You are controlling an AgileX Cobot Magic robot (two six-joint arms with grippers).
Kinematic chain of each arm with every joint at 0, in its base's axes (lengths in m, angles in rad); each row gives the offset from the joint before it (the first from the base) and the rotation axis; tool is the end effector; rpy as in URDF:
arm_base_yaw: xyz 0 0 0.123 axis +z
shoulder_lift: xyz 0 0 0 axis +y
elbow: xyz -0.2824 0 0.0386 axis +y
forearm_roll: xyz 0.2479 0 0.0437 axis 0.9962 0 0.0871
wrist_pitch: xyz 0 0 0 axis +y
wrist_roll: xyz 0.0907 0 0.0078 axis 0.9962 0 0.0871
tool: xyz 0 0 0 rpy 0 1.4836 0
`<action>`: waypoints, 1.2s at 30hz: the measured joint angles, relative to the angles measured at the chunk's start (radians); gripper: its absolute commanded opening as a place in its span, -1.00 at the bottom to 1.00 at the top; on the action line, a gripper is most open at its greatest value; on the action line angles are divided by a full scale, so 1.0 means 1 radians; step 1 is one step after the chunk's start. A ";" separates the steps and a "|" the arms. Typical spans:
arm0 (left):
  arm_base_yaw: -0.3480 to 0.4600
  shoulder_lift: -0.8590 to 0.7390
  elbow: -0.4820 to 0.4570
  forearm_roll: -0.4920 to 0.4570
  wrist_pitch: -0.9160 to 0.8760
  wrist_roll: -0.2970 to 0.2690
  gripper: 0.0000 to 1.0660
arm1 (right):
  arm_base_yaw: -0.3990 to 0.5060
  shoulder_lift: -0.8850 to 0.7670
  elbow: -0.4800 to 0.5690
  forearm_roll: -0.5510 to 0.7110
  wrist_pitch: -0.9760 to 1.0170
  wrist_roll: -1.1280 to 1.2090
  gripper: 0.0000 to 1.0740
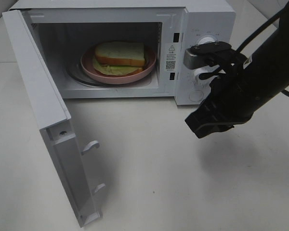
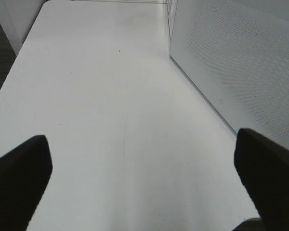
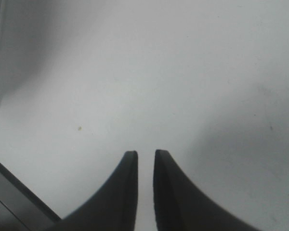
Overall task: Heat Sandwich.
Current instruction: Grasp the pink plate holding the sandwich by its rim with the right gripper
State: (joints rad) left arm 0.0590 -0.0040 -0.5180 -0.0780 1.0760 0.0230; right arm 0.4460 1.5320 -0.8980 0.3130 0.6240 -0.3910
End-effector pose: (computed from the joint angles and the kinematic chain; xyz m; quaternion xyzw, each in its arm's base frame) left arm -0.0080 -0.0067 0.2811 -0.0131 0.8507 -0.0174 0.5251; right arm 0.2545 0.1399 0.2134 -0.2967 0.9276 0.1197 0.1930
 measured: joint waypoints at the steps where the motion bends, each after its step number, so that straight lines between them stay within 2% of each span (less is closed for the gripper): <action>1: 0.000 0.000 0.000 0.000 0.000 0.000 0.83 | 0.000 0.000 -0.004 -0.014 0.014 -0.087 -0.71; 5: 0.000 0.000 0.000 0.000 0.000 0.000 0.83 | 0.000 0.000 -0.005 -0.018 0.018 -0.212 -0.71; 10: 0.000 0.000 0.000 0.000 0.000 0.000 0.83 | 0.000 0.000 -0.005 -0.062 0.019 -0.523 -0.69; 14: 0.000 0.000 0.000 0.000 0.000 0.000 0.83 | 0.000 0.000 -0.005 -0.105 0.019 -0.669 -0.60; 17: 0.000 0.000 0.000 0.000 0.000 0.000 0.83 | 0.000 0.000 -0.005 -0.151 0.019 -0.749 -0.33; 18: 0.000 0.000 0.000 0.000 0.000 0.000 0.83 | 0.000 0.000 -0.005 -0.151 0.019 -0.749 -0.33; 19: 0.000 0.000 0.000 0.000 0.000 0.000 0.83 | 0.000 0.000 -0.005 -0.175 0.016 -0.759 -0.22; 20: 0.000 0.000 0.000 0.000 0.000 0.000 0.83 | 0.000 0.000 -0.005 -0.184 0.011 -0.759 0.03; 21: 0.000 0.000 0.000 0.000 0.000 0.000 0.83 | 0.000 0.000 -0.005 -0.190 0.006 -0.759 0.15; 22: 0.000 0.000 0.000 0.000 0.000 0.000 0.83 | 0.000 0.000 -0.005 -0.196 0.002 -0.759 0.26; 23: 0.000 0.000 0.000 0.000 0.000 0.000 0.83 | 0.000 0.000 -0.005 -0.196 0.002 -0.759 0.26; 24: 0.000 0.000 0.000 0.000 0.000 0.000 0.83 | 0.000 0.000 -0.005 -0.198 -0.002 -0.759 0.49; 26: 0.000 0.000 0.000 0.000 0.000 0.000 0.83 | 0.000 0.000 -0.005 -0.203 -0.002 -0.759 0.64; 29: 0.000 0.000 0.000 0.000 0.000 0.000 0.83 | 0.000 0.000 -0.005 -0.208 -0.002 -0.759 0.73; 36: 0.000 0.000 0.000 0.000 0.000 0.000 0.83 | 0.000 0.000 -0.005 -0.242 -0.004 -0.759 0.69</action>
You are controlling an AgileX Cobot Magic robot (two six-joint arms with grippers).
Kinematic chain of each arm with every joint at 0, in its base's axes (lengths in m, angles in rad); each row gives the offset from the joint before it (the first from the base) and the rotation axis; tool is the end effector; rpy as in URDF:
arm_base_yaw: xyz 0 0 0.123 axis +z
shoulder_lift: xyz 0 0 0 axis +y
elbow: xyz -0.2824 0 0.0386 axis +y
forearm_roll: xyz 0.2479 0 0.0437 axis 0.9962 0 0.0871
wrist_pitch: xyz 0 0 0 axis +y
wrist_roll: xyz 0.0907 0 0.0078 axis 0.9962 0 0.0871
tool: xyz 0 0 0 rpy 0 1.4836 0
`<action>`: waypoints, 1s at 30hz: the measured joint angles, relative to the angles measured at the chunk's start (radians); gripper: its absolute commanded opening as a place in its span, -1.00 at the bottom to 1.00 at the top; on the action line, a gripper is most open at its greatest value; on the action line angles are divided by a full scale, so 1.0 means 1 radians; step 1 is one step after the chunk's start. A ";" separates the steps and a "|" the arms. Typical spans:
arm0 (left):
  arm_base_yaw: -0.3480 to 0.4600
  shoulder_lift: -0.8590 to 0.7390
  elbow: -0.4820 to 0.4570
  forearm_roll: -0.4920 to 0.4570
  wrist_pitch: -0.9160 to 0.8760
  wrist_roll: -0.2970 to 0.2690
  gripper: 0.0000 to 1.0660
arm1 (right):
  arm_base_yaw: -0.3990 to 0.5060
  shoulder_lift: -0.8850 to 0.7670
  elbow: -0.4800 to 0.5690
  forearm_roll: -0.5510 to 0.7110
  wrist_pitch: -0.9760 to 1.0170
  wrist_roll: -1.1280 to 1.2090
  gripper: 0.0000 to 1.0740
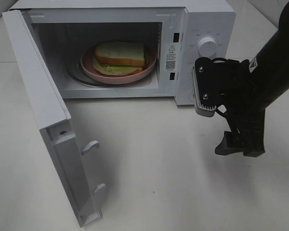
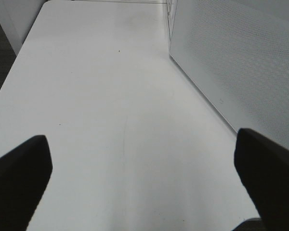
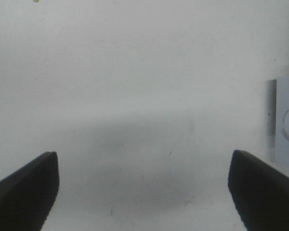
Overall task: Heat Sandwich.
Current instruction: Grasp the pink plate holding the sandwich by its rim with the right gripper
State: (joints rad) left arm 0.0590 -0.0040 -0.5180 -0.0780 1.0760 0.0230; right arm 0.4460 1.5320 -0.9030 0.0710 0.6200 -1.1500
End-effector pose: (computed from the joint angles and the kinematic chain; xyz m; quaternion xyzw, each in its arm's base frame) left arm -0.0080 -0.0067 0.2811 -0.0131 0.8507 -0.0174 0.5251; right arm 0.2600 0.1285 0.2127 -0.6838 0.7004 -0.0455 0.1995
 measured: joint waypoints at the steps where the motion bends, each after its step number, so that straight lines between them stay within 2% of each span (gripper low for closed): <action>1: 0.000 0.000 0.000 0.000 0.000 0.000 0.83 | 0.000 0.000 0.000 -0.015 -0.002 0.000 0.68; 9: 0.000 0.000 0.000 0.000 0.000 0.000 0.83 | 0.033 0.000 -0.030 -0.062 -0.001 0.009 0.66; 13: 0.000 0.000 0.000 0.000 0.000 0.000 0.83 | 0.072 0.000 -0.112 -0.120 0.000 0.033 0.65; 18: 0.000 0.000 0.000 0.000 0.000 0.000 0.83 | 0.094 0.006 -0.158 -0.148 0.001 0.035 0.63; 22: 0.000 0.000 0.000 0.000 0.000 0.000 0.83 | 0.132 0.062 -0.237 -0.190 0.000 0.055 0.63; 30: 0.000 0.000 0.000 0.000 0.000 0.000 0.83 | 0.180 0.157 -0.327 -0.222 -0.039 0.056 0.63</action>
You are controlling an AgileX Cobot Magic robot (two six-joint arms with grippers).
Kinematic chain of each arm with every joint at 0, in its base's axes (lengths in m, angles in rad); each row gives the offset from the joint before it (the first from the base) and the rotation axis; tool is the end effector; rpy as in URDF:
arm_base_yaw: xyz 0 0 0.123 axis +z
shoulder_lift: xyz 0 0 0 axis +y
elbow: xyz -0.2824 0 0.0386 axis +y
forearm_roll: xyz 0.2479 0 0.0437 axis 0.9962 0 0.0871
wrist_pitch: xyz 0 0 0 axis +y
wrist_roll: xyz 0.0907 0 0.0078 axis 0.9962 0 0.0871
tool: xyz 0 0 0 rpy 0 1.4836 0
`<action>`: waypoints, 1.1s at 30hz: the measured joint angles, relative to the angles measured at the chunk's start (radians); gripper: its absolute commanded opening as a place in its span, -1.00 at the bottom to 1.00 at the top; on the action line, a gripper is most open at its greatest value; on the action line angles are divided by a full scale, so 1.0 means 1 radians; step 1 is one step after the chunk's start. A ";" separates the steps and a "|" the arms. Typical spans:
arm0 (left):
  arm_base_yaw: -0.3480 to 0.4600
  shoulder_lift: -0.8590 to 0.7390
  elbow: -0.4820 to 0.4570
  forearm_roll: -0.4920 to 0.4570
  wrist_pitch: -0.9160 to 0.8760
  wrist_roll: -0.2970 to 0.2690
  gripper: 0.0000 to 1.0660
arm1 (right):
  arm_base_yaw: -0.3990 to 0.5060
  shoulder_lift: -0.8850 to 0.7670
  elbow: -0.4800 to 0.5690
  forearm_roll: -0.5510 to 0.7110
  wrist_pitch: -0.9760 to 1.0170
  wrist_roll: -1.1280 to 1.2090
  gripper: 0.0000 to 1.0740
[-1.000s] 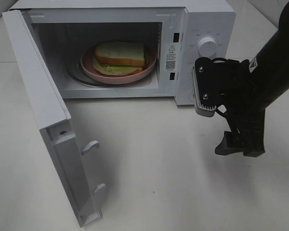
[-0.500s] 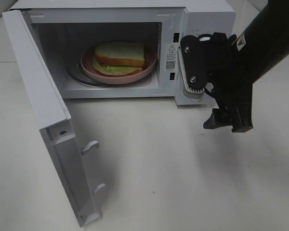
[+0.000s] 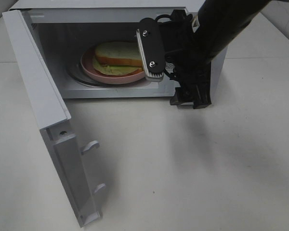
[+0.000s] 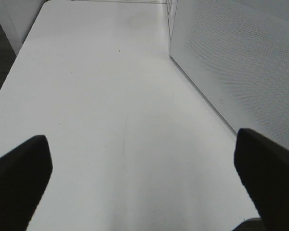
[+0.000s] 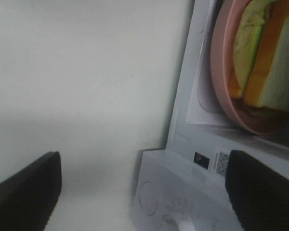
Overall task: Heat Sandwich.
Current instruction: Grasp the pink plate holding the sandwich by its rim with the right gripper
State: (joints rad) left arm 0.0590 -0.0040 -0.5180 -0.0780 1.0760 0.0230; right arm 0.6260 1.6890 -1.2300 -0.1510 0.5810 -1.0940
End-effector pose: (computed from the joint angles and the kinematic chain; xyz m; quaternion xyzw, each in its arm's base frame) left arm -0.0080 -0.0067 0.2811 -0.0131 0.8507 -0.0174 0.5251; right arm 0.3011 0.2084 0.2545 -0.7509 0.5838 -0.1273 0.2814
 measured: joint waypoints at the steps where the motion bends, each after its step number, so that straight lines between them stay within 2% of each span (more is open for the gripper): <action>1: 0.000 0.000 0.000 0.000 0.000 0.000 0.83 | 0.002 0.013 -0.012 0.000 -0.007 0.000 0.63; 16: 0.000 0.000 0.000 0.000 0.000 0.000 0.83 | 0.011 0.177 -0.144 -0.018 -0.085 0.007 0.61; 33: 0.000 0.000 0.000 0.000 0.000 0.000 0.83 | 0.011 0.409 -0.351 -0.029 -0.109 0.036 0.53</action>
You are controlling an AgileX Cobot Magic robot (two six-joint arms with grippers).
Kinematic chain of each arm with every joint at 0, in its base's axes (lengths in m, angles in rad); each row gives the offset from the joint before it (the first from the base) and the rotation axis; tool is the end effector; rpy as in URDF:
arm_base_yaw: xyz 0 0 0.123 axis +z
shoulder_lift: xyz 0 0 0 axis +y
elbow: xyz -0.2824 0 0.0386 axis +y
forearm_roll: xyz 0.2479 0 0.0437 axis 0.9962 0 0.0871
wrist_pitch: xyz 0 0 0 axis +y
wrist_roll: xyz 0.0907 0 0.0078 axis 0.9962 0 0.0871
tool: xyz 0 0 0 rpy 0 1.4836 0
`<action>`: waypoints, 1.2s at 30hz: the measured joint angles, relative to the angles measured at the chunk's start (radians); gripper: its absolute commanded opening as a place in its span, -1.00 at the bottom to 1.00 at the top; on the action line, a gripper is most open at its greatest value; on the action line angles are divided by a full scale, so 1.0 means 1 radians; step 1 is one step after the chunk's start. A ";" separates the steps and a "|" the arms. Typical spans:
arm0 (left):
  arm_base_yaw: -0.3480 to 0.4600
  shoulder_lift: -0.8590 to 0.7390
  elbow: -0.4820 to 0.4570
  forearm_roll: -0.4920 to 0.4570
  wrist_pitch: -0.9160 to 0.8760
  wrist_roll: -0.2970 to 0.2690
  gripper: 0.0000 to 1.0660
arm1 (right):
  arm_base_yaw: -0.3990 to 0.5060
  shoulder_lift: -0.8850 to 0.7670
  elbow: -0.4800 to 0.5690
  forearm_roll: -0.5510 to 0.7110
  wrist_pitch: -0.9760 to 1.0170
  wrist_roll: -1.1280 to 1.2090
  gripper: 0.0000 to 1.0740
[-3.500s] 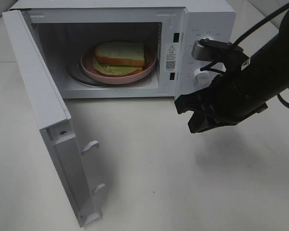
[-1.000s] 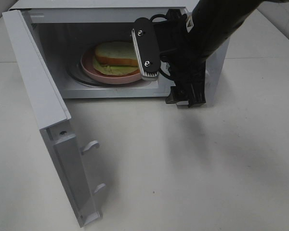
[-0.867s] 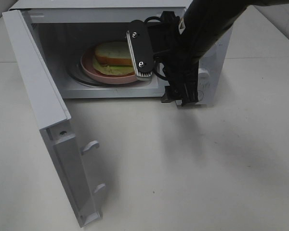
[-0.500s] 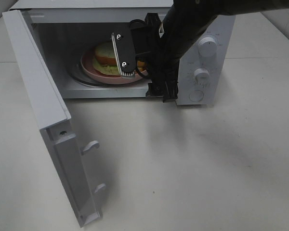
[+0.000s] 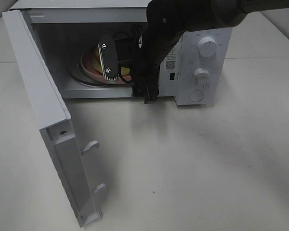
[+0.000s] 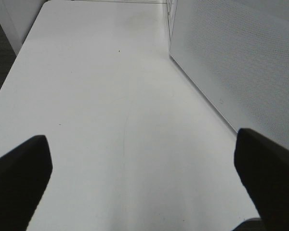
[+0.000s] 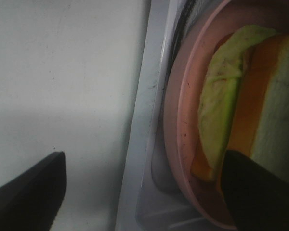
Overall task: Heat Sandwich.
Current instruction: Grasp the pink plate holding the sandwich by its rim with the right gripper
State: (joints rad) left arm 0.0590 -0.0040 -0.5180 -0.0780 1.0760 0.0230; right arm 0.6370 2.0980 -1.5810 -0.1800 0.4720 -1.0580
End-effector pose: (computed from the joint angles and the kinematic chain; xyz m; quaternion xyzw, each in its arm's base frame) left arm -0.0080 -0.0067 0.2811 -0.0131 0.8507 -0.0174 0.5251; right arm 0.3816 0.2731 0.1922 -0.7464 0.5760 -0.1318 0.3062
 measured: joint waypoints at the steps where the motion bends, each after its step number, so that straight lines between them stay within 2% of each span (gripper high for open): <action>1: 0.000 0.000 0.000 0.000 0.000 0.000 0.83 | 0.000 0.014 -0.012 0.000 0.000 0.008 0.53; 16: 0.000 0.000 0.000 0.004 0.000 0.000 0.83 | 0.000 0.173 -0.193 -0.049 0.013 0.085 0.47; 24: 0.000 0.000 0.000 0.006 0.000 0.000 0.83 | 0.000 0.243 -0.261 -0.049 0.061 0.109 0.28; 25: 0.000 0.000 0.000 0.007 0.000 0.000 0.83 | 0.000 0.243 -0.263 -0.049 0.063 0.117 0.14; 26: 0.000 0.000 0.000 0.007 0.000 0.000 0.83 | 0.000 0.243 -0.263 -0.049 0.063 0.117 0.14; 29: 0.000 0.000 0.000 0.007 0.000 0.000 0.83 | 0.000 0.243 -0.265 -0.049 0.065 0.121 -0.22; 30: 0.000 0.000 0.000 0.007 0.000 0.000 0.83 | 0.000 0.243 -0.265 -0.049 0.065 0.121 -0.22; 31: 0.000 0.000 0.000 0.007 0.000 0.000 0.83 | 0.000 0.243 -0.265 -0.049 0.069 0.123 -0.59; 33: 0.000 0.000 0.000 0.007 0.000 0.000 0.83 | 0.000 0.243 -0.267 -0.053 0.067 0.123 -0.95; 36: 0.000 0.000 0.000 0.007 0.000 0.000 0.83 | 0.000 0.242 -0.270 -0.057 0.069 0.116 -1.00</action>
State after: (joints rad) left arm 0.0590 -0.0040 -0.5180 -0.0710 1.0760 0.0230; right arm 0.6370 2.3400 -1.8510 -0.2370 0.5410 -0.9420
